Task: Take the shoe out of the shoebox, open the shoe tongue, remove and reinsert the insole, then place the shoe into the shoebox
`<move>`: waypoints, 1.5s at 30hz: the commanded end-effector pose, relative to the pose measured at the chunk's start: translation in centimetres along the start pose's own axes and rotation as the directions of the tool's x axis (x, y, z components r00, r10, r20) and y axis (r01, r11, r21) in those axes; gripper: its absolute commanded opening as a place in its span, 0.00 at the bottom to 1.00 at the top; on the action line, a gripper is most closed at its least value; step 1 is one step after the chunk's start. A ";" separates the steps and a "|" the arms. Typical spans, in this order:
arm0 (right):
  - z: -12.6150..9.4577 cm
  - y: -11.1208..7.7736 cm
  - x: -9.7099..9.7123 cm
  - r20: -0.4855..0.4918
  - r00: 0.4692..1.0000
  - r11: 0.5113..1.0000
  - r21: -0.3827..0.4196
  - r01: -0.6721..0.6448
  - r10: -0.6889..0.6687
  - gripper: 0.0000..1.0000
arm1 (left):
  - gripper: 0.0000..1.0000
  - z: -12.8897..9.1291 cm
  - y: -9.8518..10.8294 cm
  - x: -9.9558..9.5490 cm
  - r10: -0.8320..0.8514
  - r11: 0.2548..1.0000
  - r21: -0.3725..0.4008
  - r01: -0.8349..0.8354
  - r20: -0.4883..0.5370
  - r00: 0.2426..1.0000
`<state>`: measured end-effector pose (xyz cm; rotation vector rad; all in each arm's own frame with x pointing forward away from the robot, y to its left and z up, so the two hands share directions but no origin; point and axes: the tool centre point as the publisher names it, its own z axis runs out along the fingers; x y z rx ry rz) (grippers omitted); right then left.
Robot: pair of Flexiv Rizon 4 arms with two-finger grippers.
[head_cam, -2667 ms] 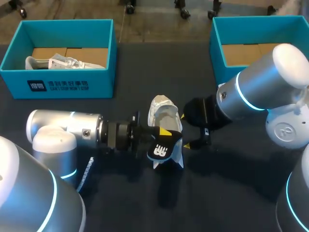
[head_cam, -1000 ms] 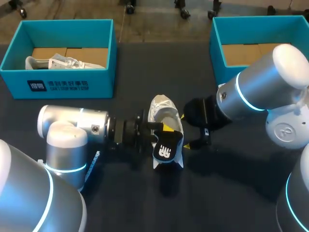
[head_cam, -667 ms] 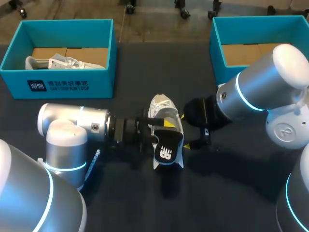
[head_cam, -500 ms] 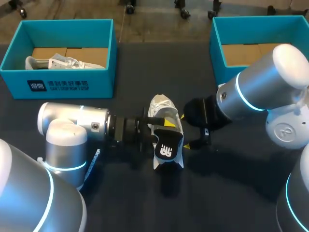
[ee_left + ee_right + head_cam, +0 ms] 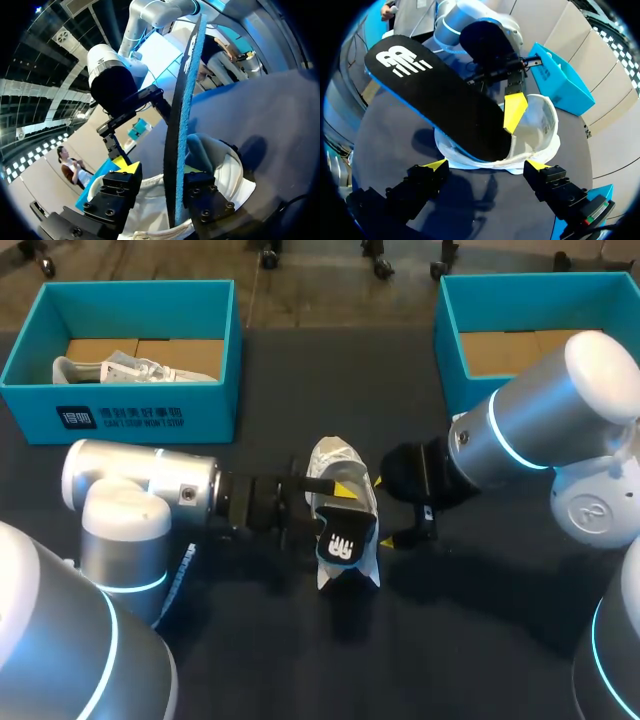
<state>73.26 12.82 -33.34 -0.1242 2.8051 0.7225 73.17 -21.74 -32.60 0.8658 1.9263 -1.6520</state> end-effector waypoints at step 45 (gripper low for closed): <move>0.1 0.0 0.0 0.000 1.000 1.000 -0.001 0.000 0.000 1.00 | 0.00 -1.9 0.9 1.8 0.011 0.988 -0.151 -0.021 -0.062 0.998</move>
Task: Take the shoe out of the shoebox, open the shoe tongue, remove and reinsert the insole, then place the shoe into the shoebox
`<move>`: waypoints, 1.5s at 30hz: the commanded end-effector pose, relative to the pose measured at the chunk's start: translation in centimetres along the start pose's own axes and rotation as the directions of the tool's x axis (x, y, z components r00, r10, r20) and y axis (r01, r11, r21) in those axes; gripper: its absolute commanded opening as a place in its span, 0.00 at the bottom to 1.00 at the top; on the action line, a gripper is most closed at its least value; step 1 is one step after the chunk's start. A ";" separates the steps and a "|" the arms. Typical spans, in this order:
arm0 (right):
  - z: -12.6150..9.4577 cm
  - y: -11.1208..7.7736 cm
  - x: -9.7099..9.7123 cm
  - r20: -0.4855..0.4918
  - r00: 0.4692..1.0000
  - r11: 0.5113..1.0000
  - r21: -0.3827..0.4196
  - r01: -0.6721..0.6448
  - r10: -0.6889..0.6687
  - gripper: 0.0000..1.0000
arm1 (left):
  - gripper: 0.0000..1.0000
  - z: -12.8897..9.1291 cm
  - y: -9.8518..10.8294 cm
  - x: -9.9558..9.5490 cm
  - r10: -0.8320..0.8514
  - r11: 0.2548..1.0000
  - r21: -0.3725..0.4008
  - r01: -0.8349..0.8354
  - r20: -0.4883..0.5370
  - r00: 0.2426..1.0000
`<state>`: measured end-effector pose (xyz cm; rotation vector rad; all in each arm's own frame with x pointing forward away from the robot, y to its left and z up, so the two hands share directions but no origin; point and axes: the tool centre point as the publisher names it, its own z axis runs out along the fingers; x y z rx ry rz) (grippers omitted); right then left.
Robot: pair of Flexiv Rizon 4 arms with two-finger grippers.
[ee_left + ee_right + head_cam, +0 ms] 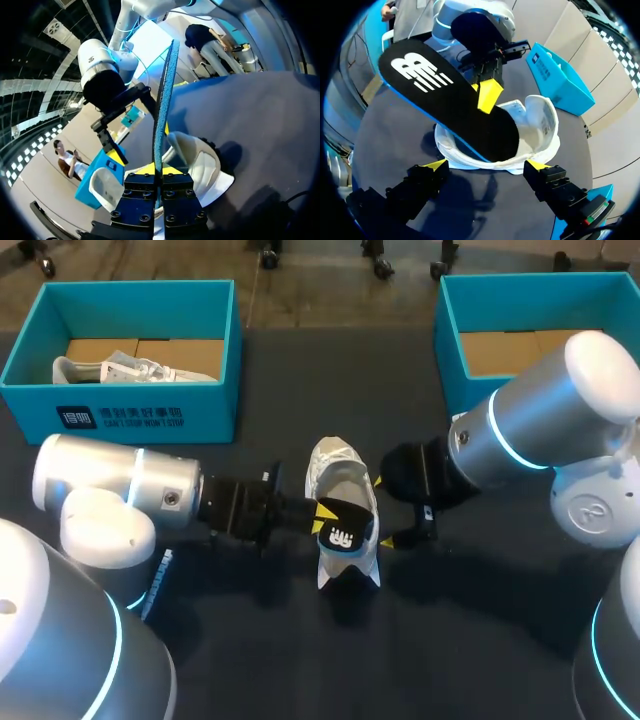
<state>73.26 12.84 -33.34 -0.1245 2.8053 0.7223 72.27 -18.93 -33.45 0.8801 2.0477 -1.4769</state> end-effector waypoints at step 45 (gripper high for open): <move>0.1 0.0 0.0 0.000 1.000 1.000 -0.001 0.000 0.000 1.00 | 0.45 1.2 0.7 -0.8 0.060 0.998 -0.022 -0.059 0.038 0.997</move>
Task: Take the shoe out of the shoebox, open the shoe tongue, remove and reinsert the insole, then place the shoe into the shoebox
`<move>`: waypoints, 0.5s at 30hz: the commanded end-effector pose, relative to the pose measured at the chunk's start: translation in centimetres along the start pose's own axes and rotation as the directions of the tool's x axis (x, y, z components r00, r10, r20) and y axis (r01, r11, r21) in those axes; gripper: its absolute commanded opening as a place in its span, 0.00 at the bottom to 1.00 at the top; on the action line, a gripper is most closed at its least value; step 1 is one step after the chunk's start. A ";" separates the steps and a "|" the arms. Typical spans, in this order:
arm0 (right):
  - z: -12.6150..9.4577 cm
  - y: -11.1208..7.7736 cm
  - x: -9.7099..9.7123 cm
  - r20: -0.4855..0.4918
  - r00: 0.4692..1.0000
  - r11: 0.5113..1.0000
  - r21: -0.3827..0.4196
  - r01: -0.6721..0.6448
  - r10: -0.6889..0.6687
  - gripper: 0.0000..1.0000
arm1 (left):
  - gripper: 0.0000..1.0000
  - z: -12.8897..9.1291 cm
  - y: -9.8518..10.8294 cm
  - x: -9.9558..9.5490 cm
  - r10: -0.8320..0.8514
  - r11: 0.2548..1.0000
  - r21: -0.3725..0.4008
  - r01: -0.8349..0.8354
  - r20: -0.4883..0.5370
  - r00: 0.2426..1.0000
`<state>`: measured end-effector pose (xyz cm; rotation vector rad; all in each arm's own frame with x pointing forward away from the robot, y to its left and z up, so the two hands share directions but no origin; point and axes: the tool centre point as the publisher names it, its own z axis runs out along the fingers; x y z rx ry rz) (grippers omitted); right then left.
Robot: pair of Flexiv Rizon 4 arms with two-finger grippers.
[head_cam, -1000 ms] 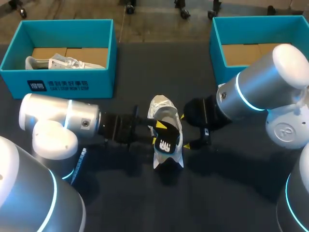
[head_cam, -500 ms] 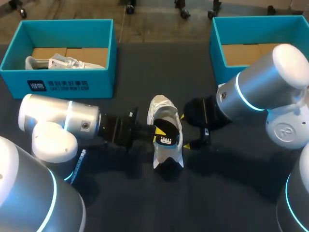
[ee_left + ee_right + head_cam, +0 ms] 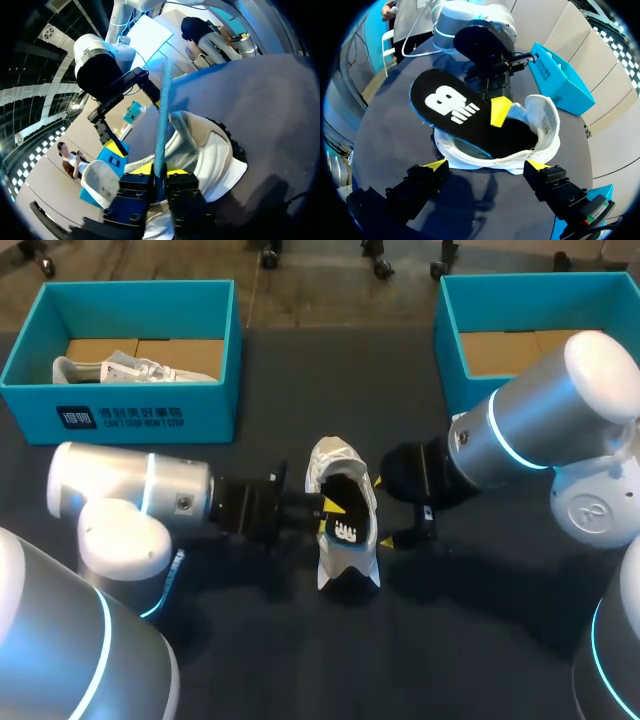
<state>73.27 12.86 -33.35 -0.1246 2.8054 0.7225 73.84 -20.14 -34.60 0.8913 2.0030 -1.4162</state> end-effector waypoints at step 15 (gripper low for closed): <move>0.0 0.0 0.1 0.001 1.000 1.000 -0.001 0.000 0.000 1.00 | 0.00 -0.7 -2.9 0.2 0.003 0.999 0.045 -0.002 -0.014 1.000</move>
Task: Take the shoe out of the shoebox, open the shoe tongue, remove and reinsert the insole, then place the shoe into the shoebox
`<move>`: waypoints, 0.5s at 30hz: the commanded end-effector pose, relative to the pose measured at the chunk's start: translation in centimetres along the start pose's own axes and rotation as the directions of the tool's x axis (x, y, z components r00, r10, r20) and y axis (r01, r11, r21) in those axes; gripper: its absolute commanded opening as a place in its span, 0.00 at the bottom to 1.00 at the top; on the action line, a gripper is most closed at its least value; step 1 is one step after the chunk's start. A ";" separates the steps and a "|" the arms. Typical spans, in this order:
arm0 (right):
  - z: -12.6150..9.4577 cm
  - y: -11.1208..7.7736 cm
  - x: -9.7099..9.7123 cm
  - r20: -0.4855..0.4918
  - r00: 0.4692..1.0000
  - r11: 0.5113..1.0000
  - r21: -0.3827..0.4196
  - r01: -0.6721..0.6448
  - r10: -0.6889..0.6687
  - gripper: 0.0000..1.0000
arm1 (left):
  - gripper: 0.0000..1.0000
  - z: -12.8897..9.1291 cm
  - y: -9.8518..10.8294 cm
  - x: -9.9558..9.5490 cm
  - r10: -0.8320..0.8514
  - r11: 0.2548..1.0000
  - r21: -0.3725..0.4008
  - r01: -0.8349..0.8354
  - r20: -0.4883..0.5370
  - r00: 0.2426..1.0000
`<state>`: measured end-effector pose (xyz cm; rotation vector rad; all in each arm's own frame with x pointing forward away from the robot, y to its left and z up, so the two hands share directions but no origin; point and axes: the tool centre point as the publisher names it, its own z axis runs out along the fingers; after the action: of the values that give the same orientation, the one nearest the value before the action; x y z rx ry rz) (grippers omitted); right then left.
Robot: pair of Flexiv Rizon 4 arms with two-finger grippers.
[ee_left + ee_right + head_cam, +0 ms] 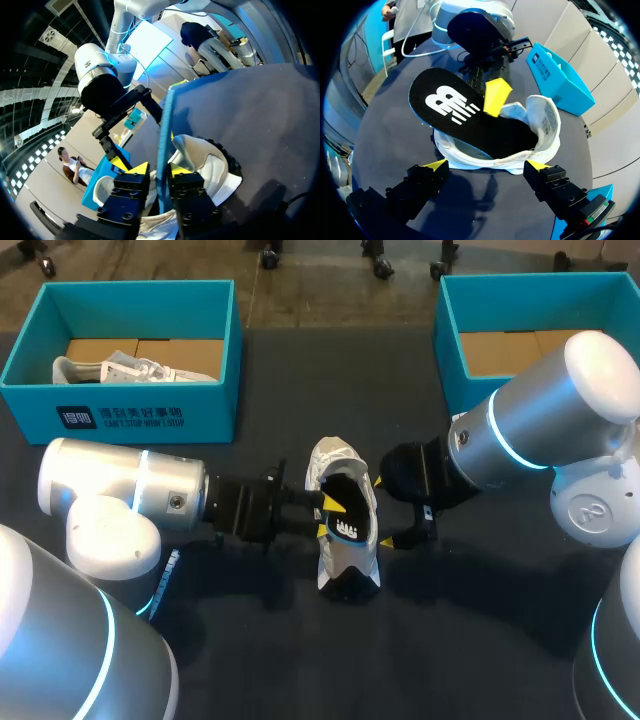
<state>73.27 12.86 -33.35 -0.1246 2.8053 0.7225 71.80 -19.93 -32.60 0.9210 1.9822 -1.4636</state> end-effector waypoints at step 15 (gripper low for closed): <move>0.0 0.0 0.1 0.001 1.000 1.000 -0.001 0.000 0.000 1.00 | 0.00 1.9 2.7 0.6 0.073 0.997 -0.031 -0.074 -0.011 0.997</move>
<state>73.27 12.86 -33.35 -0.1246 2.8053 0.7225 72.95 -20.57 -34.68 0.9768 1.9536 -1.3866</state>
